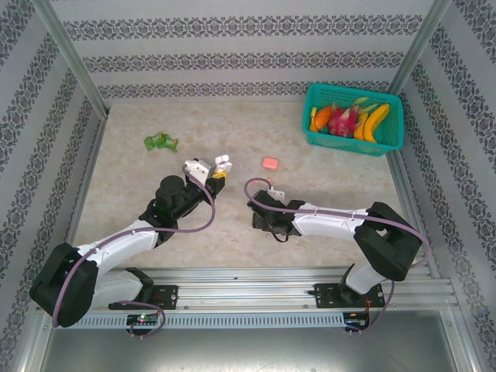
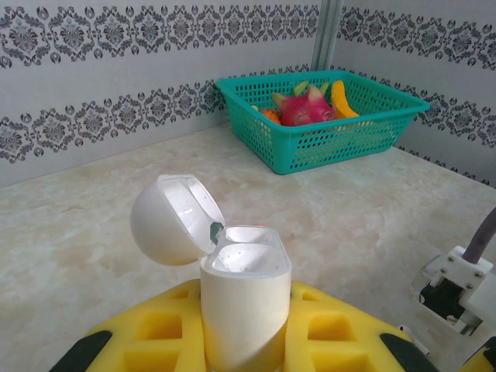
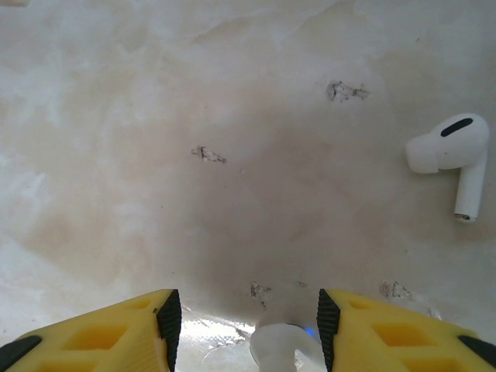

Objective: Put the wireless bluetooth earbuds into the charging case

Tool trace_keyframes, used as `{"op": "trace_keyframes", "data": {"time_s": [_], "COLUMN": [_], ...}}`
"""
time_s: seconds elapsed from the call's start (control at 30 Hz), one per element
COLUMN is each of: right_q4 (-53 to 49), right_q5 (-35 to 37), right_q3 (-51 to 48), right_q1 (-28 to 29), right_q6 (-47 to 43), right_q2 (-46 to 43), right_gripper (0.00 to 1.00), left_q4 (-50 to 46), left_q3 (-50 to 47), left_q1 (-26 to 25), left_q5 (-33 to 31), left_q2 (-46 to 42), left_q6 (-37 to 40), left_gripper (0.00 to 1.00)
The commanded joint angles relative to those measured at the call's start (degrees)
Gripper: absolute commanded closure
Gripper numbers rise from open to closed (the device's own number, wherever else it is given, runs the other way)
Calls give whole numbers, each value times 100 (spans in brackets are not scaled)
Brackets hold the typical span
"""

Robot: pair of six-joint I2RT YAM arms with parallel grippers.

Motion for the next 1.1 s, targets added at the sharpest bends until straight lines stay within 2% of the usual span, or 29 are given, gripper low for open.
{"op": "trace_keyframes", "data": {"time_s": [0.0,0.13,0.43,0.83,1.07], "right_q4": [-139,-193,-266,-130,1], "right_q5": [121,97,-320,-525,-794], "right_q3": [-81,-58,-85,-141,-126], "right_q1": [79,113,63,-311,-369], "right_q6": [-6,-572,-1879,-1994,-1875], "right_q2": [82,0,-83,221,390], "right_gripper": [48,46,48,58,71], "left_q4": [76,41,23,-143,-118], "left_q3": [-59,-83,-100,26,22], "left_q1": [5,2,5,5,5], "left_q5": [-65,-66,-76,-72,-63], "left_q2": [-176,-223,-279,-335,-310], "left_q6": [-60,-55,-82,1,-11], "left_gripper": [100,100,100,100,100]}}
